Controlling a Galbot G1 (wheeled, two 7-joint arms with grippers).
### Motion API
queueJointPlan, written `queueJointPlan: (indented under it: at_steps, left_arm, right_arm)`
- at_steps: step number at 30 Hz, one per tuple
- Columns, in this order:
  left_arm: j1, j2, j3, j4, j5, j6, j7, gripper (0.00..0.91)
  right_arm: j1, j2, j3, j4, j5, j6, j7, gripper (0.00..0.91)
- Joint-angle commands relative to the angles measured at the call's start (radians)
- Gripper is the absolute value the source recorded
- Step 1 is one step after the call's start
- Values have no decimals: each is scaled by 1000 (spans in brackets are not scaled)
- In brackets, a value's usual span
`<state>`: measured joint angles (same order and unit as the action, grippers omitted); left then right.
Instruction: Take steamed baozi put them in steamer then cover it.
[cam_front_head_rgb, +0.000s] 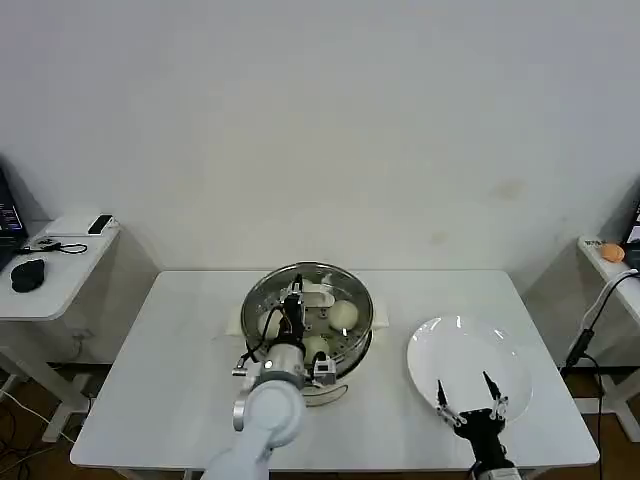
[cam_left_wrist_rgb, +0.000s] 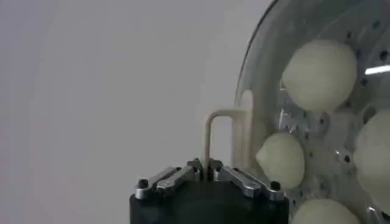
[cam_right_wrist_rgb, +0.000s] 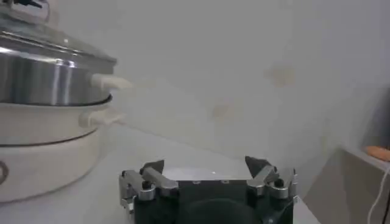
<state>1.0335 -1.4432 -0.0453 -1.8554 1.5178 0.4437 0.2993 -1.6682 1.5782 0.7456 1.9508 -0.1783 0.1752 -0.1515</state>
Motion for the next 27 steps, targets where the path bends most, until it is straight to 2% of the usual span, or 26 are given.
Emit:
queueJointPlan:
  at_steps: [1,6,7,8,9,22,27]
  left_arm:
    - [2,-5,-2,6,1,-1,-2,0]
    - [7,-10,-1,4,0,-1,1,0]
    - [7,-10,-2,4,-1,-1,2,10]
    - [9,-10,-2,2,-3,-1,3,60]
    - [10,-10,-2,0,-6,-1,2,907]
    - [56,8,-13,-83,-34,-1,-7,907]
    - [113,44,-23,-178,-53,-12,-13,907]
  right_arm:
    - [-2,0,-3,1,-1,1,-1,907]
    - [-3,0,-7,2,-5,1,-2,907]
    - [-4,0,-7,2,-5,1,-2,907]
    - [-5,0,-7,2,-6,1,-2,907]
    - [-7,0,-6,2,-6,1,-2,907]
    - [-9,-1,-12,2,-10,1,-2,907]
    - [-16,-1,-14,9,-11,-1,-1,907]
